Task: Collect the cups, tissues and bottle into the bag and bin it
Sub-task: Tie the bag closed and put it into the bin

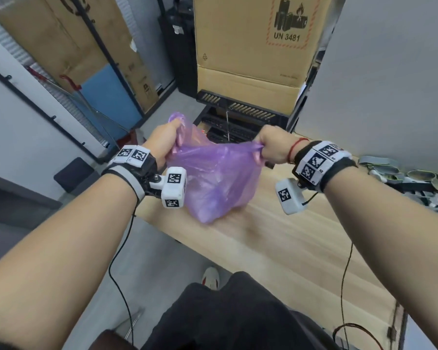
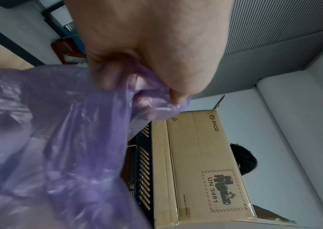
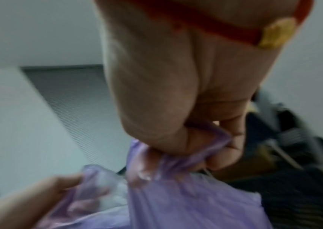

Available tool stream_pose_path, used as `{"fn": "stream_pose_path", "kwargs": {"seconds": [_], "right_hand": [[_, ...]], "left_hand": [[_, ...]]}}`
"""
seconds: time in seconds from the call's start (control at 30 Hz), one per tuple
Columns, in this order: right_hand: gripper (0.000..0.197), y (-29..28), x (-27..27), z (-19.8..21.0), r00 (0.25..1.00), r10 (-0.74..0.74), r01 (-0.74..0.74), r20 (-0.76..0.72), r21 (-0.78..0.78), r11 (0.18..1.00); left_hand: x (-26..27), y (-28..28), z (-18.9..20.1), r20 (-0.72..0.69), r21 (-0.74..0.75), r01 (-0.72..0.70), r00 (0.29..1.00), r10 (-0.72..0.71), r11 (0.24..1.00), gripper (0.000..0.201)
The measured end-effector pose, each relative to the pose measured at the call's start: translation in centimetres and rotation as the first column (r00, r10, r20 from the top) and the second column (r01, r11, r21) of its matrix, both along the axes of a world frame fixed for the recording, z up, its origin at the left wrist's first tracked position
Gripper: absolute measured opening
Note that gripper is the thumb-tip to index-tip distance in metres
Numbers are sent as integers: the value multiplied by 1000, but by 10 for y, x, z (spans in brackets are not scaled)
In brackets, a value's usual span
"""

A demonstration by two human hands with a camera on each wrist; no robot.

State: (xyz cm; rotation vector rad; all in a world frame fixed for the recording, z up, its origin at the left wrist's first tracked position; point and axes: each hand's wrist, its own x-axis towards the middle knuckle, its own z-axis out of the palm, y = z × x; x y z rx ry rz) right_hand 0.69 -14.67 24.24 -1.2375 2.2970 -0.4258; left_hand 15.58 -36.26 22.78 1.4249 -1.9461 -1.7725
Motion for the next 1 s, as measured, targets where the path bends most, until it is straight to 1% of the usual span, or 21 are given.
{"fn": "stream_pose_path", "kwargs": {"seconds": [0.07, 0.13, 0.23, 0.27, 0.3, 0.33, 0.43, 0.47, 0.5, 0.53, 0.6, 0.67, 0.7, 0.73, 0.77, 0.8, 0.87, 0.9, 0.93, 0.97, 1.0], "right_hand": [[44, -23, 11, 17, 998, 63, -59, 14, -192, 980], [43, -45, 24, 33, 987, 140, -104, 77, -348, 932], [37, -74, 44, 52, 955, 219, -88, 199, -518, 851], [36, -83, 50, 58, 938, 250, -80, 240, -552, 830], [37, -94, 58, 64, 914, 293, -79, 282, -583, 809], [37, -105, 66, 70, 884, 339, -77, 323, -614, 786], [36, -140, 90, 83, 802, 432, -37, 414, -687, 726], [35, -153, 98, 87, 780, 455, -26, 431, -703, 710], [34, -167, 106, 89, 761, 479, -26, 438, -717, 696], [33, -182, 113, 90, 743, 499, -23, 446, -728, 685], [34, -203, 113, 85, 717, 487, 37, 499, -725, 688], [37, -231, 109, 71, 673, 421, 125, 608, -655, 745], [40, -245, 106, 60, 653, 389, 131, 650, -602, 787], [46, -258, 106, 48, 634, 372, 85, 678, -539, 838], [55, -280, 116, 35, 610, 383, -21, 694, -469, 883], [67, -299, 129, 22, 585, 418, -165, 695, -402, 900], [93, -326, 161, 7, 536, 528, -424, 659, -330, 843], [96, -347, 185, 0, 509, 563, -495, 651, -314, 810], [85, -370, 208, -6, 518, 577, -517, 631, -306, 799], [66, -399, 231, -10, 556, 592, -516, 584, -316, 796], [48, -431, 248, -16, 617, 591, -494, 520, -329, 805]], "left_hand": [[6, 7, -1, -46, -19, 132, 990, -132, 991, 37], [11, 18, 2, -98, -5, 254, 963, -253, 967, 14], [24, 20, 2, -167, 74, 359, 924, -343, 931, 65], [29, 17, -1, -162, 58, 385, 914, -372, 921, 75], [37, 15, 2, -149, 36, 390, 912, -381, 920, 78], [44, 11, 4, -155, -8, 393, 908, -389, 920, 71], [60, 4, 18, -89, -165, 392, 908, -410, 905, 23], [65, -5, 21, -64, -231, 368, 918, -391, 901, 12], [72, -18, 21, -40, -289, 335, 932, -361, 897, 7], [82, -31, 24, -42, -299, 279, 952, -304, 913, 9], [101, -51, 32, -140, -183, 128, 978, -154, 975, 16], [121, -75, 48, -293, -82, 17, 955, -40, 996, 34], [130, -90, 55, -352, -60, -22, 936, 0, 998, 42], [138, -107, 62, -391, -58, -60, 920, 33, 996, 48], [151, -132, 69, -425, -66, -103, 903, 65, 993, 50], [160, -156, 72, -451, -66, -141, 887, 96, 988, 50], [171, -189, 73, -438, -66, -159, 892, 115, 985, 49], [181, -207, 71, -410, -82, -150, 906, 103, 985, 46], [191, -224, 66, -382, -102, -140, 920, 91, 985, 41], [204, -245, 61, -351, -119, -142, 932, 92, 983, 37], [217, -267, 56, -319, -131, -144, 943, 96, 981, 33]]}}
